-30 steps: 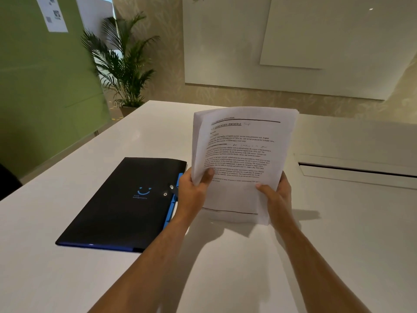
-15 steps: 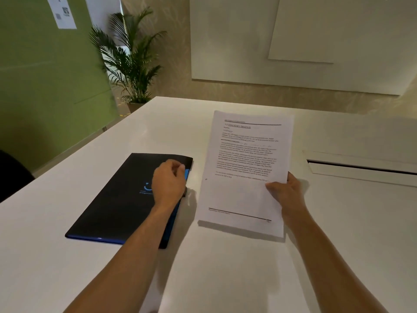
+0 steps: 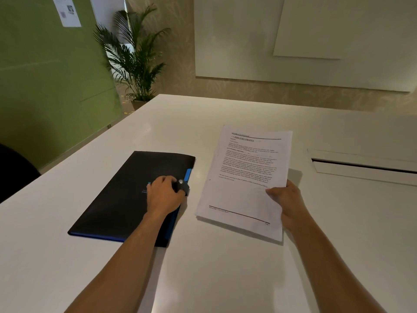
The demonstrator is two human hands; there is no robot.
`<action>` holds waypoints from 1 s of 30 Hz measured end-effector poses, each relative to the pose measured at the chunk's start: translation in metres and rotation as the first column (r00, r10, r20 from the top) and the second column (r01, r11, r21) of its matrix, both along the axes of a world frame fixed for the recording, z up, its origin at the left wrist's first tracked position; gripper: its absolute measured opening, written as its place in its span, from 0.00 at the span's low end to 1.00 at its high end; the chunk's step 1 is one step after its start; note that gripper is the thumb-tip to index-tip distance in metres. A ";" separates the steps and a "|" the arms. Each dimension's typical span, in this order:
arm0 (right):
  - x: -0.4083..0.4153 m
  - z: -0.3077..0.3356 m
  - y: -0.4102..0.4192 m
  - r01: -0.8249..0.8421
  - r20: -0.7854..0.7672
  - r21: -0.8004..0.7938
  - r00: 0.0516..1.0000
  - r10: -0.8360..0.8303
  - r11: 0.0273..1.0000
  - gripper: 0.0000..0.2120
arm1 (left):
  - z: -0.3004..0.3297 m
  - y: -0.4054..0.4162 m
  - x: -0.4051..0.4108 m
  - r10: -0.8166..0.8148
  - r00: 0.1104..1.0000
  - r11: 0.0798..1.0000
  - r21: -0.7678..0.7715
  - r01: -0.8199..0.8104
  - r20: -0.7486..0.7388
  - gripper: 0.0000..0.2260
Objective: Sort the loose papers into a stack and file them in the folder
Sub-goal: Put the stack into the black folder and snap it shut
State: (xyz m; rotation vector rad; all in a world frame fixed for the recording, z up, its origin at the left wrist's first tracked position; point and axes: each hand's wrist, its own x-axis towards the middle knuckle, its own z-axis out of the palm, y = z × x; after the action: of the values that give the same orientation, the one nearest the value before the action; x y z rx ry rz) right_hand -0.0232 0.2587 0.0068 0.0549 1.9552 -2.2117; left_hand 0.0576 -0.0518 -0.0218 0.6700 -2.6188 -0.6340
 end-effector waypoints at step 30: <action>-0.014 -0.013 0.006 -0.212 0.080 0.261 0.977 0.198 0.942 0.20 | 0.025 -0.003 -0.020 -0.148 0.882 0.989 0.072 0.129 0.448 0.22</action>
State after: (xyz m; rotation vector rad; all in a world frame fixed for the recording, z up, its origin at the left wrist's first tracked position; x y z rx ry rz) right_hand -0.0369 0.2644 -0.0061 -0.0506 2.1122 -1.7898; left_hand 0.0375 -0.0544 0.0036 0.7177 -3.1183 -0.6346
